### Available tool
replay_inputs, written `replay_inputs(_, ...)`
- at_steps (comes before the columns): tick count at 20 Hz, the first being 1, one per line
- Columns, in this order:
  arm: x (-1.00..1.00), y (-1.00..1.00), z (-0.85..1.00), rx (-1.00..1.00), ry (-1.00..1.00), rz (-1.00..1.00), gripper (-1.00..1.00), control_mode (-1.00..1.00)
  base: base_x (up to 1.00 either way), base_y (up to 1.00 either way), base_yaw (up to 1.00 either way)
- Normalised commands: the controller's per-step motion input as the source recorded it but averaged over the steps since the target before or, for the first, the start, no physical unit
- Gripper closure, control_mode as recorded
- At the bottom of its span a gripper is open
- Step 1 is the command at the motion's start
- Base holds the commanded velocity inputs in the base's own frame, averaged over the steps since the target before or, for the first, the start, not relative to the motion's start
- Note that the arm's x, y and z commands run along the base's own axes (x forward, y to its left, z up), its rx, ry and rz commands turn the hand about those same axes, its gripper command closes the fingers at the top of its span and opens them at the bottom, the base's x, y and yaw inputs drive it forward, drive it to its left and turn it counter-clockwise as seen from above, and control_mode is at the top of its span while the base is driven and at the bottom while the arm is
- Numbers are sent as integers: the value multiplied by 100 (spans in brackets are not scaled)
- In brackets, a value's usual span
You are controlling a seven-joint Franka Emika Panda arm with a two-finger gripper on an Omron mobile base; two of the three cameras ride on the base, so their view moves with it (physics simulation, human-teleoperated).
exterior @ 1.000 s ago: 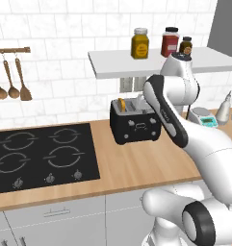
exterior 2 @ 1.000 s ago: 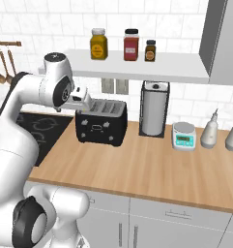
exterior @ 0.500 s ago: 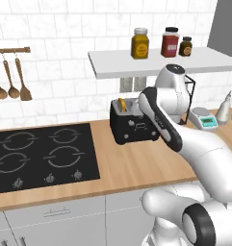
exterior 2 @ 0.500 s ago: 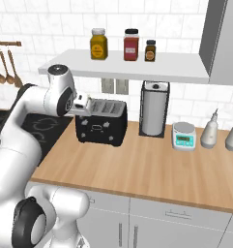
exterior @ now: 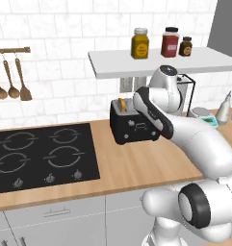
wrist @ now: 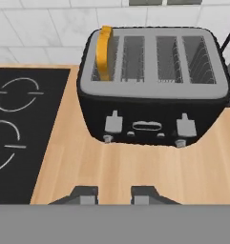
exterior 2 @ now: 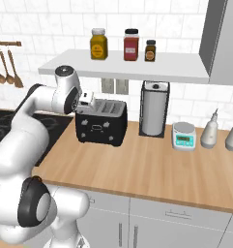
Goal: Start the toaster. Once the lever pops up, take the bread to the plate on the dining counter.
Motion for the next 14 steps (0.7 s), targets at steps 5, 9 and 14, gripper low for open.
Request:
replay_inputs(5, 42, 0, -15, 0, 0, 0, 100, -100, 0, 0, 0)
replay_inputs(9, 27, 5, -29, 0, 0, 0, 100, -100, 0, 0, 0)
replay_inputs(14, 18, 14, -28, 0, 0, 0, 100, -100, 0, 0, 0)
